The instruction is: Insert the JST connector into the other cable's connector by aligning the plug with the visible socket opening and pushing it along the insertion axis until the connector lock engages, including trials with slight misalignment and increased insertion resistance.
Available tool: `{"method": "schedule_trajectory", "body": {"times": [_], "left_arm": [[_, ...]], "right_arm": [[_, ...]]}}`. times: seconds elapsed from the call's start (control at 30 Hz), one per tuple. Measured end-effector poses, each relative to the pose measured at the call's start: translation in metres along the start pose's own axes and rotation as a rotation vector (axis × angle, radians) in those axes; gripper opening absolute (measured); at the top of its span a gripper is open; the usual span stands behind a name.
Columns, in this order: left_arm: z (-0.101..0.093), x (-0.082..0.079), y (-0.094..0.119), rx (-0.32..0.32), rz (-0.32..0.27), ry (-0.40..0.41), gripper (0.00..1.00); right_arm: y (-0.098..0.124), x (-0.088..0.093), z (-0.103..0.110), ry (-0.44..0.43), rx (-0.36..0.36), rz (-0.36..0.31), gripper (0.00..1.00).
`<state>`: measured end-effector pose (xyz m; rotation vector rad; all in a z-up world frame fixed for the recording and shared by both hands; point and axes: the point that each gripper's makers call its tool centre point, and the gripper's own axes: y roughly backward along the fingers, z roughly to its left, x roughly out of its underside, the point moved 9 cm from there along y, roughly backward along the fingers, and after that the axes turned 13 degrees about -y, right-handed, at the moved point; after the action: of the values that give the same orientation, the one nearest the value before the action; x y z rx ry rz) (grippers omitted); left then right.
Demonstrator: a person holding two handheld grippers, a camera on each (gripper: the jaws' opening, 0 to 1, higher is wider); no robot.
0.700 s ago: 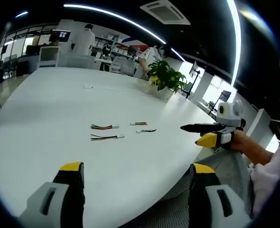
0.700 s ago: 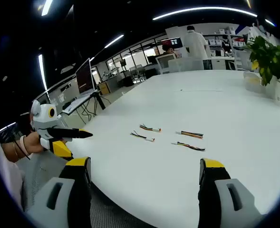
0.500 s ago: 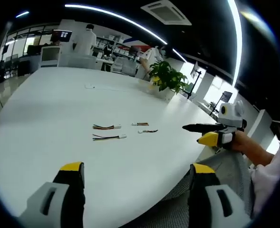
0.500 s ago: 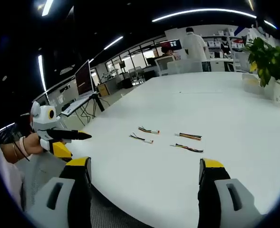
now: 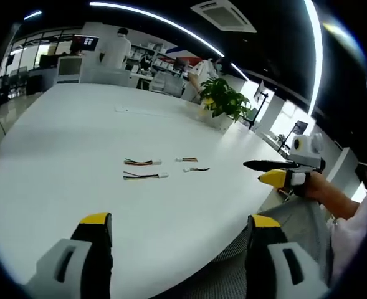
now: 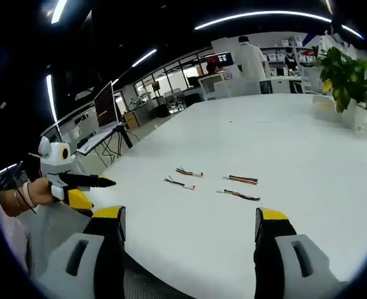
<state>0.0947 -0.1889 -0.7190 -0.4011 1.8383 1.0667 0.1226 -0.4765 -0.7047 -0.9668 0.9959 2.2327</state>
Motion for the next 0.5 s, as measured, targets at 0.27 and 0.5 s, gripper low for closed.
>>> {"method": "schedule_trajectory", "body": {"times": [0.27,0.5], "left_arm": [[-0.0007,0.0025,-0.0015,0.013,0.024,0.003,0.85],[-0.0008,0.0033,-0.0024,0.029,0.018,0.024,0.83]], "right_arm": [[-0.0007,0.0005,-0.001,-0.006,0.005,0.013,0.82],[0.0006,-0.0013,-0.0031,-0.029,0.008,-0.007,0.8]]}}
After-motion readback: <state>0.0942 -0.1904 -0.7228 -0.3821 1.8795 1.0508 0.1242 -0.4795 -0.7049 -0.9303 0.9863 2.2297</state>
